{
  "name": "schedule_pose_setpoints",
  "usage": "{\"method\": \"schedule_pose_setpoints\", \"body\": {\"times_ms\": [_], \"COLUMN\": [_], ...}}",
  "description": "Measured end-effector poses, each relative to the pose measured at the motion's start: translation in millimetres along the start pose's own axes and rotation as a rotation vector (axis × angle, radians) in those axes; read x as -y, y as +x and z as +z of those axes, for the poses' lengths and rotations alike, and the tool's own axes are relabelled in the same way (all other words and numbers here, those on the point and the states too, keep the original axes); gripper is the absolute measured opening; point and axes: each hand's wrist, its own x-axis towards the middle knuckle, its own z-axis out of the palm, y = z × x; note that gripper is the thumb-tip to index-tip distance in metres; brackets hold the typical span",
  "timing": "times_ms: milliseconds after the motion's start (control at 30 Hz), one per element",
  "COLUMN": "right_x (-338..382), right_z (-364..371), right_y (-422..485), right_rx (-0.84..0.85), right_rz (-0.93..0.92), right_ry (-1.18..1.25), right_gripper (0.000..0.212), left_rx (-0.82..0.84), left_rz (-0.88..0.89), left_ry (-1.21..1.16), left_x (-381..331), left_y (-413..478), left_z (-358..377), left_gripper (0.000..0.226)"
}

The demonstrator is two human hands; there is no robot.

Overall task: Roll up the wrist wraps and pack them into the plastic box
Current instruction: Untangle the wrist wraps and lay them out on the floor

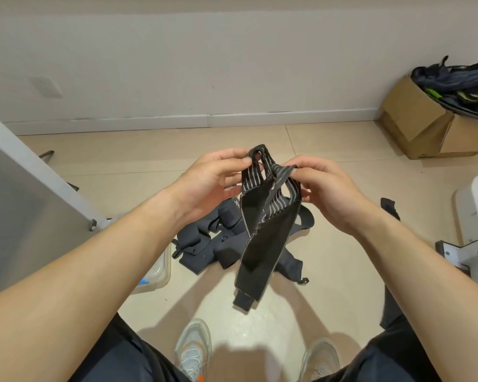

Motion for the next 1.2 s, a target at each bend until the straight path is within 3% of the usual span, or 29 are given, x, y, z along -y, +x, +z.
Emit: {"method": "schedule_pose_setpoints", "body": {"times_ms": [200,333,500,600,733,933,1200], "right_x": [3.3,5.6,-2.1,-1.6,3.5,3.6,5.3], "right_z": [3.5,3.1,-3.0,-2.3,5.5,28.0,37.1], "right_y": [0.5,1.3,7.4,9.1,6.7,7.6,10.3], "right_rx": [-0.078,-0.253,-0.518,-0.618,-0.565,-0.538,-0.512], "right_rz": [-0.047,-0.003,0.139,0.161,0.131,0.019,-0.010], "right_ry": [0.051,-0.009,-0.041,-0.013,0.063,-0.040,-0.052], "right_gripper": [0.018,0.025,0.001,0.019,0.027,0.012,0.006], "left_rx": [-0.001,-0.125,-0.269,-0.298,-0.317,-0.283,-0.400], "left_rz": [0.008,0.011,0.021,0.038,0.052,0.062,0.083], "left_ry": [-0.041,-0.026,0.032,0.088,0.183,0.221,0.236], "left_x": [-0.7,0.8,1.3,0.5,3.9,12.5,13.7], "left_y": [-3.7,-3.1,-3.7,-4.7,-5.3,-8.4,-7.5], "left_z": [5.1,6.2,4.0,6.2,16.5,39.5,47.8], "left_gripper": [0.027,0.019,0.015,0.012,0.018,0.011,0.009]}}
